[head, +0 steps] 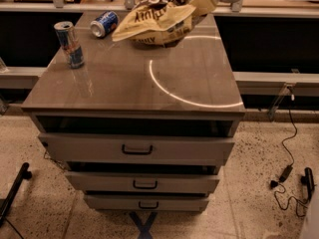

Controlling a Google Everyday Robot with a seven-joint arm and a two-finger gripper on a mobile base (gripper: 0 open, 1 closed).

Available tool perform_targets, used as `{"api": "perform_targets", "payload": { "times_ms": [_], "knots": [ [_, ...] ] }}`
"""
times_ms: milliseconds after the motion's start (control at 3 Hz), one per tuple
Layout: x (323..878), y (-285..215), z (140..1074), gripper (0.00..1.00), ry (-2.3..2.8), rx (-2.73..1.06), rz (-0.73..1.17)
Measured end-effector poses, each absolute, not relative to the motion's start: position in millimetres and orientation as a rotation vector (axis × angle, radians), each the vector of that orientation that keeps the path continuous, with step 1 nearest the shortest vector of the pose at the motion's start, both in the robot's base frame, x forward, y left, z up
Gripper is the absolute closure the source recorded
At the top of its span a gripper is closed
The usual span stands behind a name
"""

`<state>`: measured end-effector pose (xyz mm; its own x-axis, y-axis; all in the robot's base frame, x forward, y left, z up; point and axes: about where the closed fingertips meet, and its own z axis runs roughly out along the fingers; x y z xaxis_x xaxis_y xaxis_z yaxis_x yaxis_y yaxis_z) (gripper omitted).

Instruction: Move brown chip bag near redbull can

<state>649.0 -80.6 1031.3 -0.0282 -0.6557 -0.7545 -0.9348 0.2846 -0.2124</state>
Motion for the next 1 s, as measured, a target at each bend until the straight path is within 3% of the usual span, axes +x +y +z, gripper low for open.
{"api": "perform_targets", "payload": {
  "times_ms": [667, 1000],
  "knots": [
    [637, -7, 1031, 1.00, 1.677, -1.431, 0.368],
    [637, -8, 1030, 1.00, 1.680, -1.430, 0.368]
  ]
}}
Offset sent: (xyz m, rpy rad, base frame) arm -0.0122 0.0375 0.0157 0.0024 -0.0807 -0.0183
